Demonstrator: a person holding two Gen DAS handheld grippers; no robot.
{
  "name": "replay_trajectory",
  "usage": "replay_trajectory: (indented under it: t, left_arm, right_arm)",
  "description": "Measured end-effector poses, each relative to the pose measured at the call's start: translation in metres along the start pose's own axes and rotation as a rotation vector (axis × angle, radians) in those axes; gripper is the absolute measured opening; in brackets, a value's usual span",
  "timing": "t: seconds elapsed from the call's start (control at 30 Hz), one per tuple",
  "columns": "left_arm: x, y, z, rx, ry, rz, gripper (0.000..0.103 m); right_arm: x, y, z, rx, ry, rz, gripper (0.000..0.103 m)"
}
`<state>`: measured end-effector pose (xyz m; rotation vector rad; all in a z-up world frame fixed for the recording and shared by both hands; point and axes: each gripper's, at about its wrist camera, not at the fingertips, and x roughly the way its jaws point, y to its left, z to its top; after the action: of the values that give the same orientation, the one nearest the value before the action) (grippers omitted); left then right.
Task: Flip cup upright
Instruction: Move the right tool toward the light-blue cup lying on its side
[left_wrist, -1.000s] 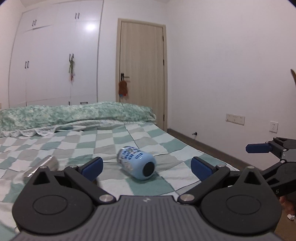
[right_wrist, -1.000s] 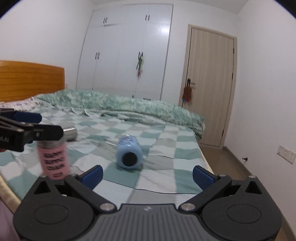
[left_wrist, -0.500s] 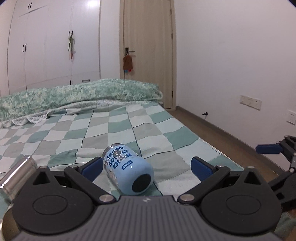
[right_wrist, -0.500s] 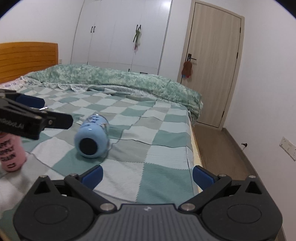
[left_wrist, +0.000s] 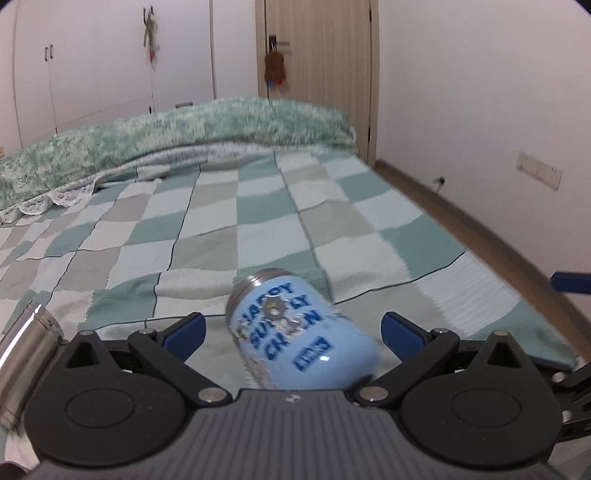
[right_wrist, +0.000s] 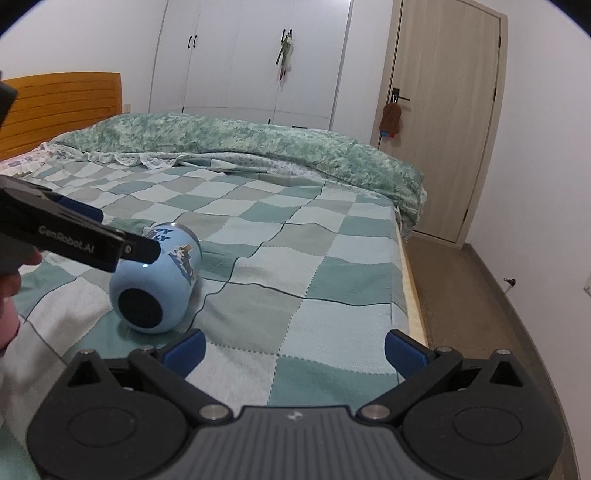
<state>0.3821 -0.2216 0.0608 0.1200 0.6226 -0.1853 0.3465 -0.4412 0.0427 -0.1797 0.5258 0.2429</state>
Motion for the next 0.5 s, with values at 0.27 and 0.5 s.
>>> replay_trajectory:
  t: [0.27, 0.5]
  left_arm:
    - [0.040, 0.023, 0.016, -0.040, 0.131, -0.081, 0.103]
    - [0.065, 0.036, 0.009, -0.179, 0.250, -0.194, 0.102]
  right_arm:
    - [0.024, 0.000, 0.008, 0.003, 0.032, -0.002, 0.103]
    - [0.037, 0.001, 0.008, -0.004, 0.059, -0.013, 0.103]
